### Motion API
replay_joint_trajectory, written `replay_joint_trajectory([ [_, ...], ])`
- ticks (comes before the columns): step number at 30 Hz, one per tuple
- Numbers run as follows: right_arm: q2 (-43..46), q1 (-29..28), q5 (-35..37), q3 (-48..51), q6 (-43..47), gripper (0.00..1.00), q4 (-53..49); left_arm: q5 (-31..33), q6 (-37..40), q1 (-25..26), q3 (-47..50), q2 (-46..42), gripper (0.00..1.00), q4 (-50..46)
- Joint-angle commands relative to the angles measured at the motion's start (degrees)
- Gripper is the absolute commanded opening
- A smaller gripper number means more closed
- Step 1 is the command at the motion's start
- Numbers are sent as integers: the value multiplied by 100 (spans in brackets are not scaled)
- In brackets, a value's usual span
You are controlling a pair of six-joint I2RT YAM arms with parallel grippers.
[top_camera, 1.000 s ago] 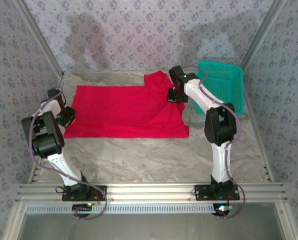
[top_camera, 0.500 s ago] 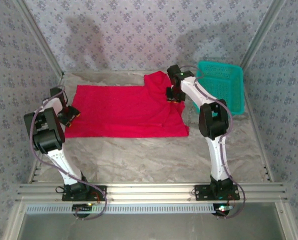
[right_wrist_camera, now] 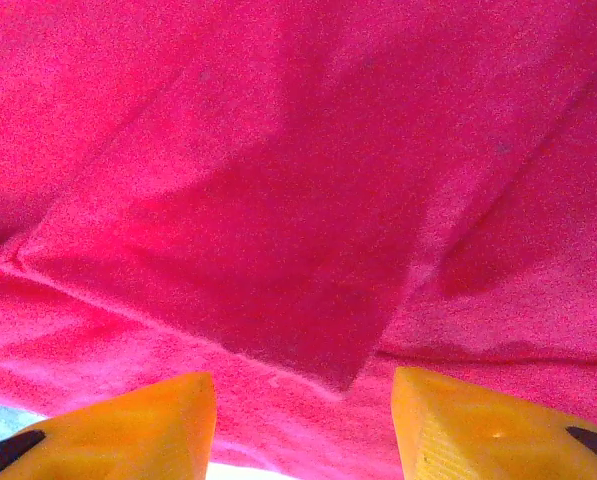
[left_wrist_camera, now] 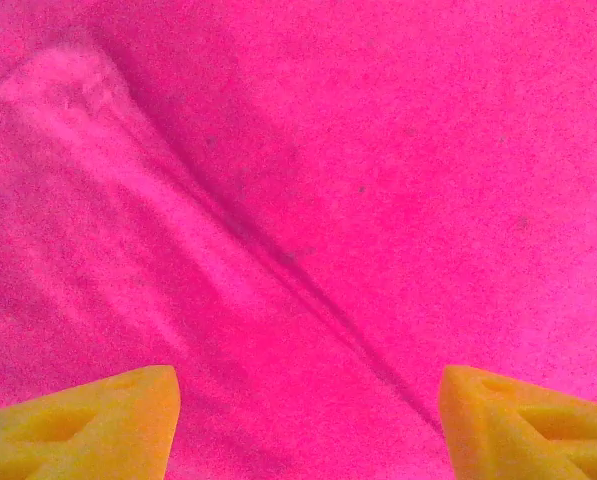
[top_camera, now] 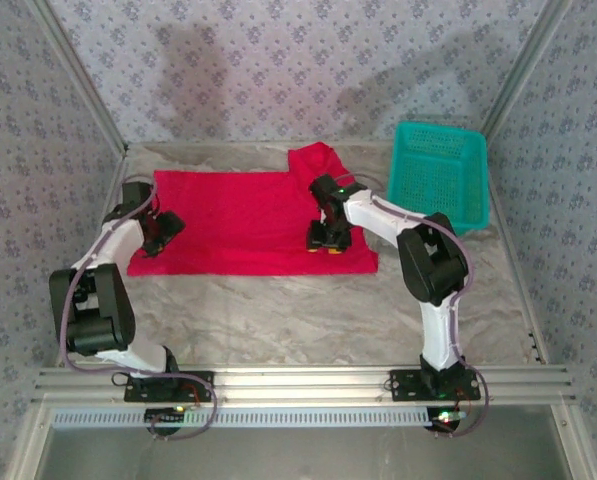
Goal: Fold the inside-out t-shirt
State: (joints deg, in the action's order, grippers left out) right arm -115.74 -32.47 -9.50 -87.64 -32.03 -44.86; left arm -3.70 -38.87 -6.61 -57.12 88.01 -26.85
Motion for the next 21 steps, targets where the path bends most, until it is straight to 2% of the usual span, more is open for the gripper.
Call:
replay_joint_trajectory([
  [1, -27, 26, -104, 65, -353, 51, 254, -65, -32, 5, 144, -15, 68, -23],
  [3, -32, 11, -95, 106, -356, 47, 309, -45, -24, 5, 199, -95, 68, -21],
  [8, -34, -9, 38, -89, -538, 11, 265, 76, 40, 1, 171, -178, 68, -104],
  [10, -51, -16, 89, -285, -503, 0, 173, 90, 60, 3, 143, -179, 68, -134],
  [15, -389, -6, 200, -1290, -447, 0, -192, 74, 38, -1, 127, -170, 67, -119],
  [19, -1315, 11, 298, -2651, -197, 1, -454, 152, 114, 2, 56, -156, 67, -259],
  [21, -1910, 27, 266, -3501, -89, 22, -724, 195, 163, 0, -12, -177, 67, -369],
])
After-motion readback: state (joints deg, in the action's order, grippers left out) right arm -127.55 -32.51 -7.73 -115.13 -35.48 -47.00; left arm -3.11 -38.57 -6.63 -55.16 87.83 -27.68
